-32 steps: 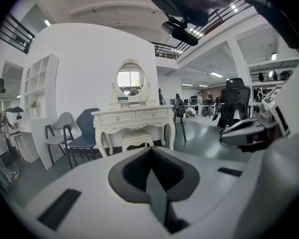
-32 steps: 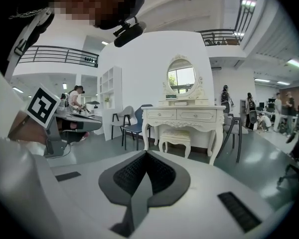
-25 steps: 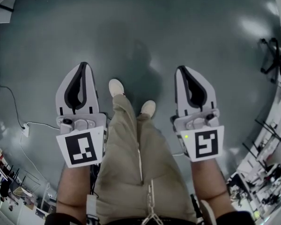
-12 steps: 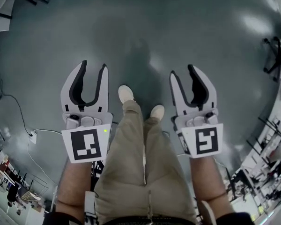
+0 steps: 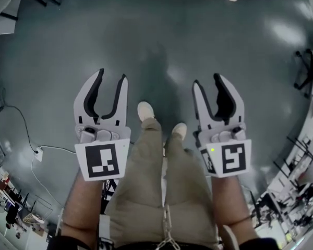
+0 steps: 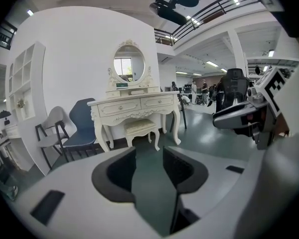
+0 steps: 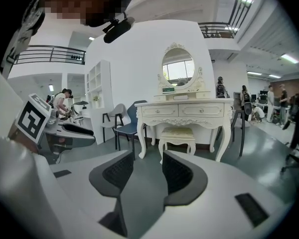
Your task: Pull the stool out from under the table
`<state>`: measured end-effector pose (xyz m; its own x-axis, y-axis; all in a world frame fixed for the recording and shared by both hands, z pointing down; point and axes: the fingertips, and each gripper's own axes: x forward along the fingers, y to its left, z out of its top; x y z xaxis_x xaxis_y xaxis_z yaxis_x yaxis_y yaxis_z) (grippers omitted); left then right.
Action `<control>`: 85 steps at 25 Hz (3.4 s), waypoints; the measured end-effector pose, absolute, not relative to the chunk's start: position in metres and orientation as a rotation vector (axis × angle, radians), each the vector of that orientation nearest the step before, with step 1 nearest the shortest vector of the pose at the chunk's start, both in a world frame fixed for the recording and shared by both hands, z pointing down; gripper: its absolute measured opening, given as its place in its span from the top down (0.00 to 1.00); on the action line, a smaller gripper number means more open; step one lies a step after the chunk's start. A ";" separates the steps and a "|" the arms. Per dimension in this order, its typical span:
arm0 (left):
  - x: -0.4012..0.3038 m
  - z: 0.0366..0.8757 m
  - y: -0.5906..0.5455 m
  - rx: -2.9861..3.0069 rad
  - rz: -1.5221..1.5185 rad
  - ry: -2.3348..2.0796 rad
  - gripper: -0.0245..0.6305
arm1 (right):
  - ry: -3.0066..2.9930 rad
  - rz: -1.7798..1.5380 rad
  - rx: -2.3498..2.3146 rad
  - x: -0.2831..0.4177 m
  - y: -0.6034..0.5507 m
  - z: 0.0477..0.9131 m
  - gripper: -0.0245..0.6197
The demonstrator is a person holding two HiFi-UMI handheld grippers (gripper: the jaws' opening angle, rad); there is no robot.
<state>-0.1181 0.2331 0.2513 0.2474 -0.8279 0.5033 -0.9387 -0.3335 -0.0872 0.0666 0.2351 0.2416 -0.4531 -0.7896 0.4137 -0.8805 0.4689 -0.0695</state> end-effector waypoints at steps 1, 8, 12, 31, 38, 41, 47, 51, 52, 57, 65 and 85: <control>-0.118 0.250 0.233 2.290 0.695 -1.652 0.73 | -2.396 0.387 1.420 0.068 0.234 0.238 0.71; -0.120 0.260 0.219 2.265 0.692 -1.631 0.73 | -2.382 0.398 1.446 0.073 0.220 0.234 0.70; -0.108 0.266 0.195 2.265 0.677 -1.635 0.73 | -2.366 0.421 1.451 0.086 0.202 0.250 0.70; -0.069 0.250 0.099 2.230 0.680 -1.694 0.73 | -2.413 0.422 1.301 0.116 0.103 0.245 0.70; -0.059 0.248 0.064 2.196 0.689 -1.740 0.73 | -2.439 0.393 1.266 0.135 0.060 0.240 0.70; -0.057 0.243 0.053 2.178 0.685 -1.770 0.73 | -2.456 0.414 1.242 0.137 0.045 0.240 0.70; -0.056 0.250 0.048 2.140 0.688 -1.776 0.73 | -2.469 0.443 1.203 0.133 0.035 0.245 0.70; -0.057 0.262 0.041 2.153 0.710 -1.748 0.73 | -2.448 0.454 1.214 0.137 0.032 0.259 0.70; -0.057 0.264 0.037 2.157 0.706 -1.743 0.73 | -2.443 0.466 1.223 0.136 0.030 0.260 0.70; -0.062 0.265 0.013 2.191 0.689 -1.722 0.73 | -2.438 0.487 1.220 0.122 0.026 0.260 0.70; -0.078 0.256 -0.025 2.239 0.684 -1.701 0.73 | -2.424 0.507 1.282 0.099 -0.003 0.254 0.69; -0.132 0.270 -0.106 2.320 0.792 -1.566 0.73 | -2.417 0.546 1.347 0.028 -0.088 0.249 0.69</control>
<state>-0.1319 -0.1063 0.2701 0.2822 -0.7843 0.5524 -0.9097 -0.4016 -0.1053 0.0280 -0.0878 0.2492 -0.5040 -0.7367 0.4508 -0.8590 0.4821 -0.1725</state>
